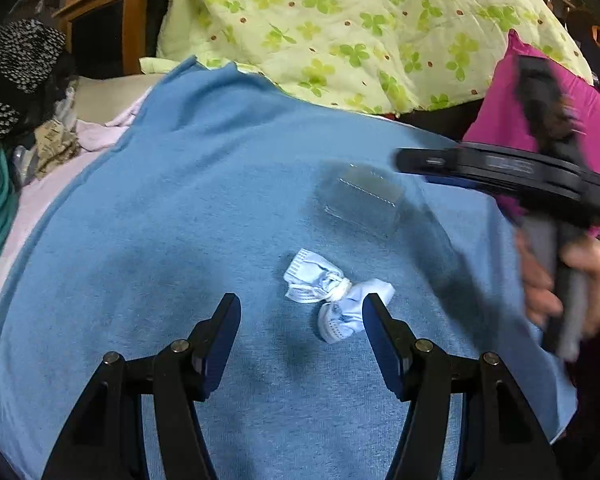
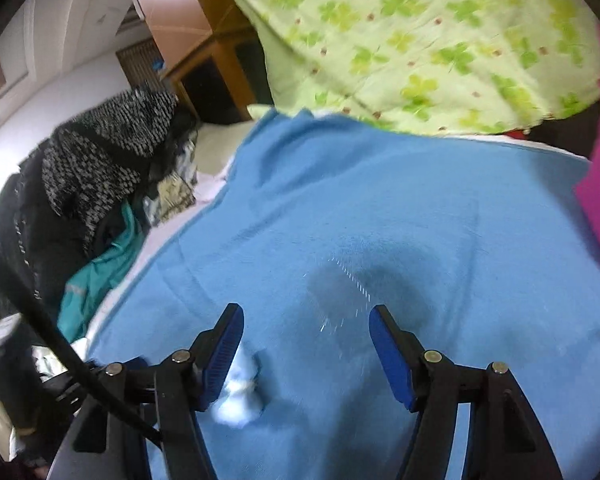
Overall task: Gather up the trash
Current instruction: 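Grasp the white tissue with the left tool while the right tool grasps the clear plastic tray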
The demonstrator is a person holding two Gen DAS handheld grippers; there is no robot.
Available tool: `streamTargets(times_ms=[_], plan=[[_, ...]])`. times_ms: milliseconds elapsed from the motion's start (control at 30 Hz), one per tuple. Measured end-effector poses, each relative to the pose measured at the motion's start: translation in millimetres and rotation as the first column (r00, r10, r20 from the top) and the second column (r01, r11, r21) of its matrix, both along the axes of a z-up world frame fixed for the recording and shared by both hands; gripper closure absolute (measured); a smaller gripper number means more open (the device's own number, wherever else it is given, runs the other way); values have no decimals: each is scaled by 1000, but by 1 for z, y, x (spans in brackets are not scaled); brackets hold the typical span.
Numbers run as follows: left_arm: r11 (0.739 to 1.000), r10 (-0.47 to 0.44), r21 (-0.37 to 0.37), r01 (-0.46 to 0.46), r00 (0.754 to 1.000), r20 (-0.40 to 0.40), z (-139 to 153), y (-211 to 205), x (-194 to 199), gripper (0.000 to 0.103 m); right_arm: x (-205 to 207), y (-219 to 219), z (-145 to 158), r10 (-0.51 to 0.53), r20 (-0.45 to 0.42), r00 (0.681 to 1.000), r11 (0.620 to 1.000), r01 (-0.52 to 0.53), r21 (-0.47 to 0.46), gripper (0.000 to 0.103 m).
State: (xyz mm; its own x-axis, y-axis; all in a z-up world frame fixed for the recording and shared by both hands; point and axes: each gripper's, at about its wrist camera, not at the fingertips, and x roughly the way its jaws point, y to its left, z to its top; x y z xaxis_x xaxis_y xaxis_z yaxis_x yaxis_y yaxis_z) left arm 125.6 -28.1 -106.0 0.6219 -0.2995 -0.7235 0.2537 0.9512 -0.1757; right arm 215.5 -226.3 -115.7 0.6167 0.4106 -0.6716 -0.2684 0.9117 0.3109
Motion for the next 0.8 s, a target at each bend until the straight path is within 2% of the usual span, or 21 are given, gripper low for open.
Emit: streamTargets(times_ms=[167, 300, 367, 400, 500, 633, 700, 800], plan=[[998, -21, -58, 19, 999, -38, -2, 5, 10, 39, 42, 15, -27, 75, -62, 995, 992, -81, -99, 34], [995, -36, -91, 31, 998, -54, -4, 4, 13, 39, 47, 25, -46, 101, -92, 991, 977, -117, -179, 34], [994, -47, -106, 40, 997, -66, -5, 1, 14, 39, 44, 21, -54, 67, -105, 992, 978, -85, -188, 45], [992, -54, -117, 45, 996, -74, -6, -1, 16, 39, 41, 18, -55, 55, -96, 994, 979, -72, -188, 45], [991, -57, -128, 47, 995, -78, -7, -8, 18, 39, 29, 3, -52, -14, -75, 997, 991, 4, -134, 47], [986, -46, -162, 32, 996, -83, -7, -20, 26, 36, 1, -24, -30, -117, -35, 993, 988, 113, -103, 47], [987, -19, -159, 3, 995, -99, -11, -26, 32, 32, -14, -36, -17, -154, -18, 988, 985, 152, -84, 47], [989, 34, -139, -56, 988, -153, -25, -36, 39, 32, -46, -52, 3, -196, 19, 981, 978, 196, -76, 47]])
